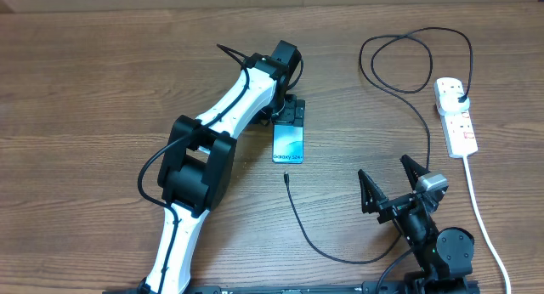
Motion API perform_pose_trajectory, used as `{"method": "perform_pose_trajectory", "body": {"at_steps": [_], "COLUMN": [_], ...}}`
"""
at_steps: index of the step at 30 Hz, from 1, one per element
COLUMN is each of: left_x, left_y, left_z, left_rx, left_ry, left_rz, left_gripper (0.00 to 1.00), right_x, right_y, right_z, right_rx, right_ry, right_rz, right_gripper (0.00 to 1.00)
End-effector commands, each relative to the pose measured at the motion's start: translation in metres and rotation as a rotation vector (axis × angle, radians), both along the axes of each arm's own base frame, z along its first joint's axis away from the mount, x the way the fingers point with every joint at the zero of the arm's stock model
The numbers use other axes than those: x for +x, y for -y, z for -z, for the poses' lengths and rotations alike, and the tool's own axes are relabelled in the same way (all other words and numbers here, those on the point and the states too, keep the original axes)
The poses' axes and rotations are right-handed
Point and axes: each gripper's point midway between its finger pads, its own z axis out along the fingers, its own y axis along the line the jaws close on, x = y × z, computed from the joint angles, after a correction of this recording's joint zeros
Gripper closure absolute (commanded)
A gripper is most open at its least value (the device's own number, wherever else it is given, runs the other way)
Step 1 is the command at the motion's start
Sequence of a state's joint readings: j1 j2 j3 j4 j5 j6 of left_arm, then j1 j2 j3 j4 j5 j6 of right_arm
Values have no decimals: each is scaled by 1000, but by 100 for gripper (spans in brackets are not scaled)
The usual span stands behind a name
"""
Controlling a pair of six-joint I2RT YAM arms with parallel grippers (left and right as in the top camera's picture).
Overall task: Plug charger to phone and switch on socket
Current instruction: 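Lower the left gripper and close it on the phone's top edge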
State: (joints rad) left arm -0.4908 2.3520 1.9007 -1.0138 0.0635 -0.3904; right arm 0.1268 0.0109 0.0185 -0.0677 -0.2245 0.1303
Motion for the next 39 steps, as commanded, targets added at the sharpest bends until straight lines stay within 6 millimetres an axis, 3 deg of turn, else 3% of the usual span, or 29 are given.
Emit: {"method": "perform_pose_trajectory", "body": {"at_steps": [1,14,27,39], "left_x": [-29,-38,-28,-42], "left_y": [8,18,24,22], "left_z": [43,43,43,43], "left_rx": [-10,-15,-39,-12], "left_ry": [-140,-153,-111,-156], "left_rz": [3,27,31,41], "left_gripper": [0,0,0,0], "right_x": [0,0,0,0], "right_y": [1,1,1,1], "right_z": [2,2,2,2], "right_rx": [-4,-4,-4,-4], "right_ry": [4,4,4,4], "right_rz": [4,4,4,5], "right_gripper": [0,0,0,0]}}
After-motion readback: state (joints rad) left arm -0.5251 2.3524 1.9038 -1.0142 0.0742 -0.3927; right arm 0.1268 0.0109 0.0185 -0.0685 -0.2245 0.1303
